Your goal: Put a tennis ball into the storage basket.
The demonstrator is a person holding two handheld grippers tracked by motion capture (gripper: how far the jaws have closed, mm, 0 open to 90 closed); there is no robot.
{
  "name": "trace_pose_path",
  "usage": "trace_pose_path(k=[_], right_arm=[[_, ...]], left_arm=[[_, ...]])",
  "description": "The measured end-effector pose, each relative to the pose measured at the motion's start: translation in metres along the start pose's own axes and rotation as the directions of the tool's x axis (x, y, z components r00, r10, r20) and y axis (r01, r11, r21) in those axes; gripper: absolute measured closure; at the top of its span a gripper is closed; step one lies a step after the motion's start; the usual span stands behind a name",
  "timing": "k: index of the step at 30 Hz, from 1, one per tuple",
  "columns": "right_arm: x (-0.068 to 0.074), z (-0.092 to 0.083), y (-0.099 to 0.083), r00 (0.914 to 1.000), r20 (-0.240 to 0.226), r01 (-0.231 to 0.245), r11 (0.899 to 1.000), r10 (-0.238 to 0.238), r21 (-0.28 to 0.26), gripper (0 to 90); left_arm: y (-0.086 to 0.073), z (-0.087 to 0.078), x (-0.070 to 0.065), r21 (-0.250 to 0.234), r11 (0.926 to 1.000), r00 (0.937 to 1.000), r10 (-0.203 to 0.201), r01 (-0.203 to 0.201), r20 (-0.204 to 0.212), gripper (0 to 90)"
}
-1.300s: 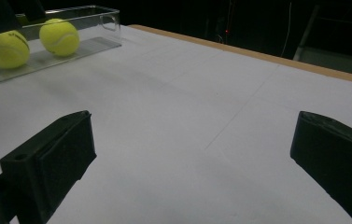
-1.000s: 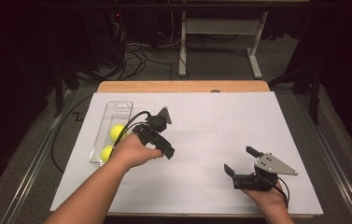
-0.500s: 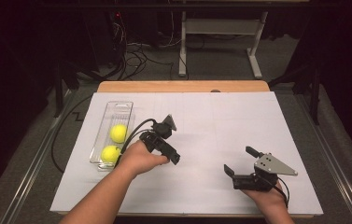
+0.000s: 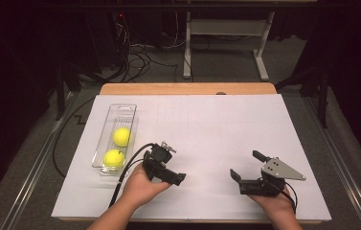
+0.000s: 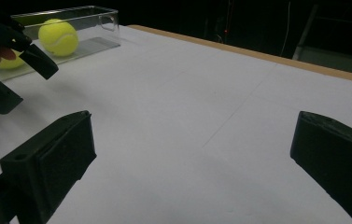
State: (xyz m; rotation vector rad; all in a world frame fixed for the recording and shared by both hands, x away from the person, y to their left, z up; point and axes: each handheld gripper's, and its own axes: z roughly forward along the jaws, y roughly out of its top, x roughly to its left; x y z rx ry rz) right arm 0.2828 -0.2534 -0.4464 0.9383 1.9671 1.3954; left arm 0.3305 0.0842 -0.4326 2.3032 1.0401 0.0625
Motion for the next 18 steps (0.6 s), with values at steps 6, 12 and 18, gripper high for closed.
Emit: trace_pose_path(k=[6, 12, 18], right_arm=[[0.001, 0.001, -0.001, 1.0000, -0.003, 0.000, 1.000, 0.000, 0.006, 0.3], [0.000, -0.002, -0.001, 0.9998, -0.002, -0.020, 1.000, 0.020, -0.004, 0.3], [-0.002, -0.003, -0.002, 0.9989, 0.007, -0.046, 0.999, 0.046, -0.009, 0.3]], left_arm=[[-0.016, -0.006, 0.001, -0.169, 0.9850, 0.9988, 0.040, -0.036, 0.026, 0.3], [-0.025, -0.006, 0.001, -0.276, 0.9585, 0.9960, 0.085, -0.073, 0.030, 0.4], [-0.029, -0.013, 0.006, -0.398, 0.9151, 0.9913, 0.105, -0.065, 0.079, 0.5]])
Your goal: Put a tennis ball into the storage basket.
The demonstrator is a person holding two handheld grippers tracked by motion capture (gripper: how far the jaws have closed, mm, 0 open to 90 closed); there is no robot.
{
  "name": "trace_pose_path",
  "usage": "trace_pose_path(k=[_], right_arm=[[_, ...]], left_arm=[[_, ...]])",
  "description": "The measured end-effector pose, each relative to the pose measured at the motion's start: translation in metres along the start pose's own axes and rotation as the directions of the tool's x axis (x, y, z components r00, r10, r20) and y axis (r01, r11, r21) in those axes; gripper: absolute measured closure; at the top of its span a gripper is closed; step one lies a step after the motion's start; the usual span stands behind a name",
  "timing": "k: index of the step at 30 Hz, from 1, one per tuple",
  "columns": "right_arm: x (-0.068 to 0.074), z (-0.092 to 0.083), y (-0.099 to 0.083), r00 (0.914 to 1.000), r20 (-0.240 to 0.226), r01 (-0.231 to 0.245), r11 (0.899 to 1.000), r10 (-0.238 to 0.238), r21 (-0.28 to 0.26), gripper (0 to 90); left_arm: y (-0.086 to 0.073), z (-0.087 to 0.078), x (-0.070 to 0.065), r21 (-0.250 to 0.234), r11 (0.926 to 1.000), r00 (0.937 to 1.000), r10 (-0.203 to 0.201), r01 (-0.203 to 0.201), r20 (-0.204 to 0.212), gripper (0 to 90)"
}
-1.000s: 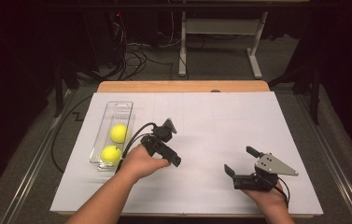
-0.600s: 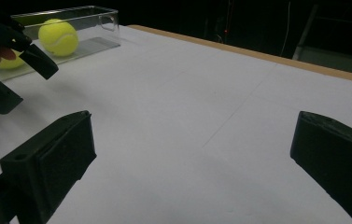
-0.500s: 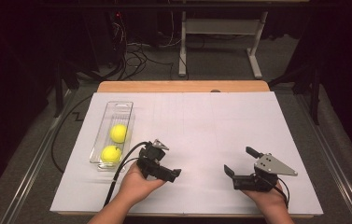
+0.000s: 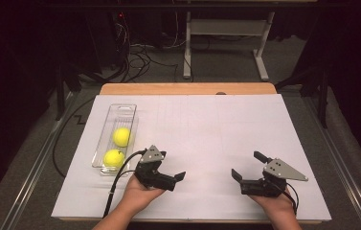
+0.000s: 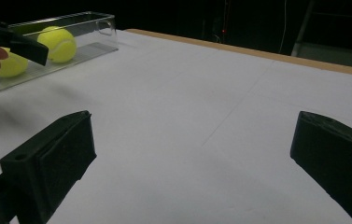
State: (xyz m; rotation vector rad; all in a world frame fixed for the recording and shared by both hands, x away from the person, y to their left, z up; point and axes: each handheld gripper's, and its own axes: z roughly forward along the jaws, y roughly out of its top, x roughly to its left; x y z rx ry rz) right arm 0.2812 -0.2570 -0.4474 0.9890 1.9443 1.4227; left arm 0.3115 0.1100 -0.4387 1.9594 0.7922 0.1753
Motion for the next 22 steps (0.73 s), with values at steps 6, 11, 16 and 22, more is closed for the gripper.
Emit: trace_pose_path(k=[6, 11, 16, 22], right_arm=[[0.001, -0.001, -0.001, 0.9996, 0.024, -0.016, 1.000, 0.016, 0.006, 0.3], [0.002, -0.002, 0.000, 0.9994, 0.031, -0.015, 1.000, 0.015, -0.003, 0.3], [0.002, -0.006, 0.001, 0.9997, 0.023, -0.011, 1.000, 0.011, -0.014, 0.3], [0.003, -0.007, 0.002, 1.0000, 0.006, 0.004, 1.000, -0.004, -0.020, 0.3]], left_arm=[[0.000, -0.016, 0.001, -0.110, 0.9939, 0.9998, 0.007, -0.005, 0.018, 0.5], [-0.003, -0.023, 0.004, -0.146, 0.9892, 0.9999, -0.006, 0.008, 0.013, 0.4], [-0.003, -0.025, 0.007, -0.168, 0.9855, 0.9998, -0.017, 0.018, 0.008, 0.4], [-0.005, -0.023, 0.005, -0.185, 0.9825, 0.9996, -0.025, 0.022, -0.010, 0.5]])
